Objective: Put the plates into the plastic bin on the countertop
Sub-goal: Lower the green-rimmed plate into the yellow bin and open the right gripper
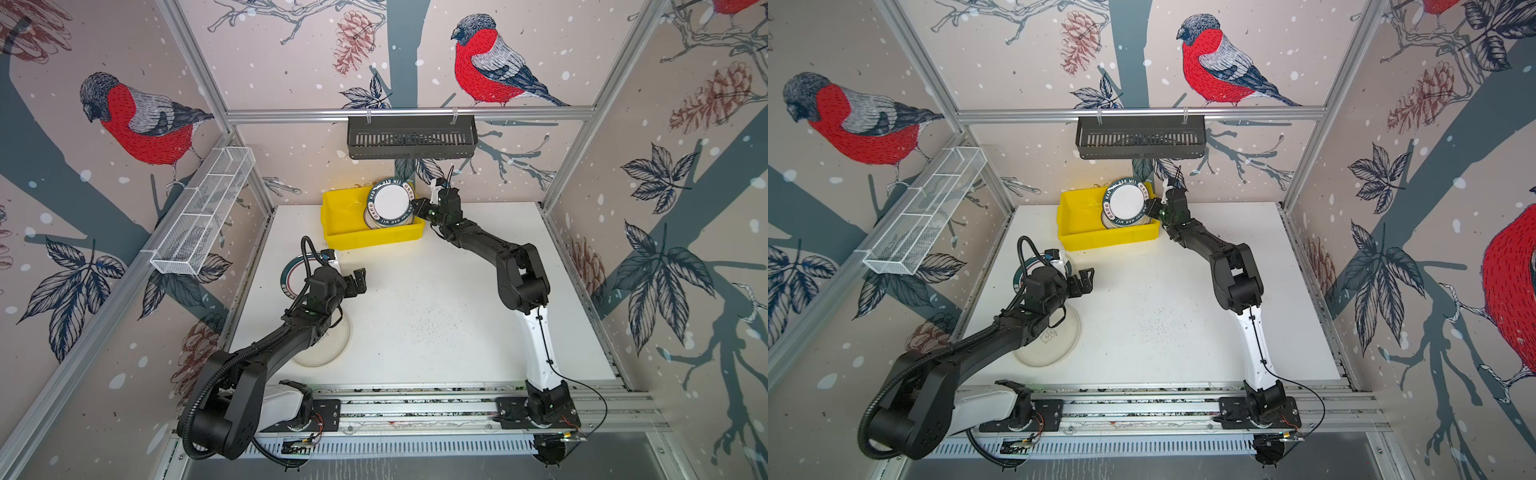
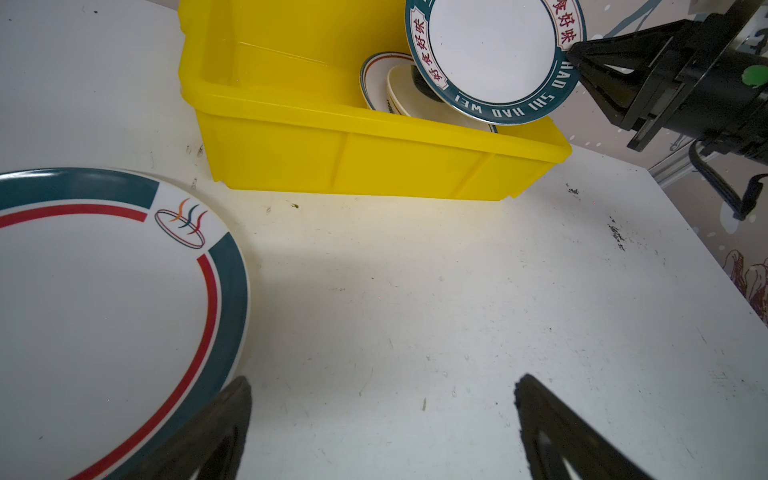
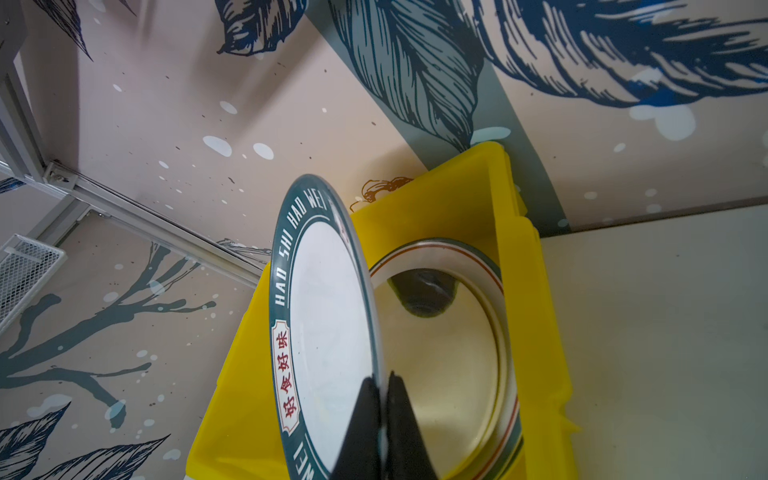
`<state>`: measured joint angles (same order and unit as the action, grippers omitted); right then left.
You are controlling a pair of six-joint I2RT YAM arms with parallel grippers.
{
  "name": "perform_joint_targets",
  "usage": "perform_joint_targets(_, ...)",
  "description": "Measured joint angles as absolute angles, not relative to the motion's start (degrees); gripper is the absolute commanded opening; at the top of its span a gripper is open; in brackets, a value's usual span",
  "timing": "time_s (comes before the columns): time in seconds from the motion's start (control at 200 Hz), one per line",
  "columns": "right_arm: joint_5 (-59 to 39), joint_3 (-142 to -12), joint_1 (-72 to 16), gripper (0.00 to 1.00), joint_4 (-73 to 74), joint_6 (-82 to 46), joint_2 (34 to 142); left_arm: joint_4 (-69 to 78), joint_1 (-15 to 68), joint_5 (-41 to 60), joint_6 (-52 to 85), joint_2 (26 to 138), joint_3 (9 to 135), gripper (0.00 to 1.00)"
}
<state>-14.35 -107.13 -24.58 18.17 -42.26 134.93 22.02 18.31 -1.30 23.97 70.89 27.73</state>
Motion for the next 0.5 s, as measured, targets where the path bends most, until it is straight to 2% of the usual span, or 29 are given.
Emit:
perform_joint_targets(0.375,-11.42,-109.71,-24.58,0.03,15.38,-42.22,137.88,22.02,18.31,-1.48,23.97,71.05,27.73,0.98)
perform_joint_targets(0.415,-11.18,-109.71,-24.58,0.07,14.94,-42.02,137.88,22.02,18.31,-1.48,23.97,71.05,27.73,0.98)
perform_joint_targets(0.45,-10.76,-109.71,-24.58,0.17,14.76,-42.00,137.88,22.02,18.31,-1.48,23.97,71.05,27.73,0.98)
perform_joint_targets(0.495,-10.31,-109.75,-24.62,0.24,14.63,-41.93,137.88,22.02,18.31,-1.48,23.97,71.05,27.73,0.98)
